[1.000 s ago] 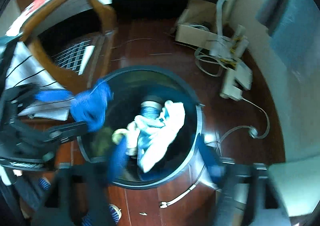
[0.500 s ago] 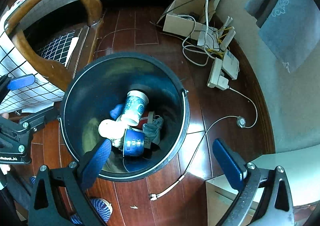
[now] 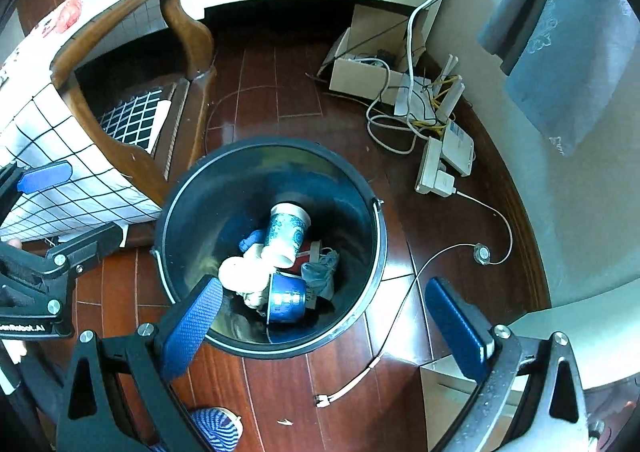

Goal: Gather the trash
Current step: 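Move both tools back from the bin to the table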

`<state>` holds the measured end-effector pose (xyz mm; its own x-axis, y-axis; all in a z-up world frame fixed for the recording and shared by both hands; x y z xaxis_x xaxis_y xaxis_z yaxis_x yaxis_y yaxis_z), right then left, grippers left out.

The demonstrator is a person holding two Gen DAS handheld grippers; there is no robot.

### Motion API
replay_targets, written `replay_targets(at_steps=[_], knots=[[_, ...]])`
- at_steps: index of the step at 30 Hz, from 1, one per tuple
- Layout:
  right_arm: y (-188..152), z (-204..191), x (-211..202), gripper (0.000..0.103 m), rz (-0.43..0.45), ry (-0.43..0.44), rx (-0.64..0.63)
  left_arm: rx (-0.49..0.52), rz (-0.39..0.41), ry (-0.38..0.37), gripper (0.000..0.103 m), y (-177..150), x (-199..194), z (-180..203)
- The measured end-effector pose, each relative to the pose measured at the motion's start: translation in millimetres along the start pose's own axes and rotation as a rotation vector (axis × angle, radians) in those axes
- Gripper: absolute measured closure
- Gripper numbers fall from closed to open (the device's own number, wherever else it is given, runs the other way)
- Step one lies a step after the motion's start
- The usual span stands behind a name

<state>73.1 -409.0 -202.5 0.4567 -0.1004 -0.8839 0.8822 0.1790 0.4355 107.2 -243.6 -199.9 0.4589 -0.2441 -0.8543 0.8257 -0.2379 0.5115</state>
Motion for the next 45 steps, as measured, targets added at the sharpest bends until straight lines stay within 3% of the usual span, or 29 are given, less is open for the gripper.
replay_targets(at_steps=[15, 35, 45], knots=[[22, -45, -42, 0.001, 0.126, 0.003, -0.027, -0.07, 0.131, 0.044, 0.002, -1, -68, -40], [118, -165, -93, 0.001, 0.392, 0.081, -0.142, -0.292, 0.289, 0.196, 0.001, 4, -135, -182], [152, -214, -95, 0.001, 0.457, 0.111, -0.193, -0.386, 0.319, 0.274, 0.001, 0, -150, -251]])
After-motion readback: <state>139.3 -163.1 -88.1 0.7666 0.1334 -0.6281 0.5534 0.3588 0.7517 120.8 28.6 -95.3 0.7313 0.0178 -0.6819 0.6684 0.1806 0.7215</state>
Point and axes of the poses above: each gripper's, at about its wrist camera, not at the fingertips, and x roughly the way its jaws point, z to its right, y to its top, the point moved 3 cm from there along x, roughly the way its jaws point, and after that the axes turned 12 degrees about -x, right-handed, at the moved point
